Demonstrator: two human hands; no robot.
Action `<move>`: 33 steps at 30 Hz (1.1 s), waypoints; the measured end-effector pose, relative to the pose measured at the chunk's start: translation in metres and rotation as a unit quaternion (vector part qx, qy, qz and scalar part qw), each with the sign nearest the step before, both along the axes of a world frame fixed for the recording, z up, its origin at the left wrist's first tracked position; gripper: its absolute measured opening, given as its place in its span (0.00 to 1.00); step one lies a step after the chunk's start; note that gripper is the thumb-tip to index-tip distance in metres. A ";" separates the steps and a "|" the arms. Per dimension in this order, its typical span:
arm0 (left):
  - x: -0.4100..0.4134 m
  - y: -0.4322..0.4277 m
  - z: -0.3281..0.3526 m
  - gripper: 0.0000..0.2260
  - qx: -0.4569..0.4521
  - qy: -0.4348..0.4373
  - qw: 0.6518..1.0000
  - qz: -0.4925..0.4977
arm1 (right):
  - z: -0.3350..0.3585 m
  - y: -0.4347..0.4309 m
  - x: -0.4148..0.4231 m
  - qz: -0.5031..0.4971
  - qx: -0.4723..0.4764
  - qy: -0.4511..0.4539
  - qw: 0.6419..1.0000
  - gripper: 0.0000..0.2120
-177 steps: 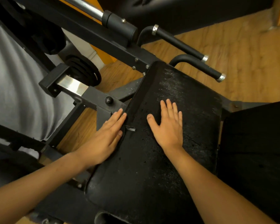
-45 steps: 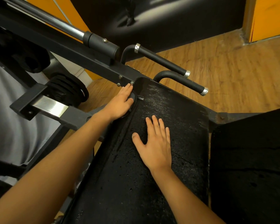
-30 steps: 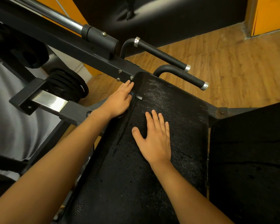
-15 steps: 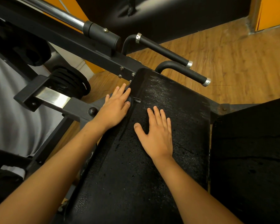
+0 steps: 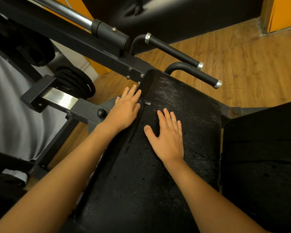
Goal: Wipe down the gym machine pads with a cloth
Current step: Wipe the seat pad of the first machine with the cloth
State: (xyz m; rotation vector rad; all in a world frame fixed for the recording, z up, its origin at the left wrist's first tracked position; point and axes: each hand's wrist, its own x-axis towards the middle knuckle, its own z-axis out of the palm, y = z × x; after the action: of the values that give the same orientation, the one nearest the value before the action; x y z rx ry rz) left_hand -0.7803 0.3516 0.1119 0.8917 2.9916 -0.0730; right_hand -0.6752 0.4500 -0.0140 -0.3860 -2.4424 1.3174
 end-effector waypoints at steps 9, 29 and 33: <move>0.005 -0.001 0.000 0.25 -0.028 0.014 0.999 0.007 | 0.000 0.000 0.000 -0.003 0.001 0.000 1.000 0.36; 0.043 -0.032 0.000 0.26 0.028 -0.022 0.999 0.025 | 0.000 0.000 0.000 -0.007 0.003 -0.003 1.000 0.35; 0.042 -0.028 -0.002 0.26 0.024 -0.006 0.999 0.027 | -0.001 0.000 -0.001 -0.010 0.004 -0.003 1.000 0.35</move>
State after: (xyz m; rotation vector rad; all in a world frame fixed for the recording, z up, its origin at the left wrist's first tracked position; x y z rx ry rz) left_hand -0.7386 0.3234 0.1104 0.8128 3.0151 0.0063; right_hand -0.6757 0.4496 -0.0146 -0.4122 -2.4404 1.3003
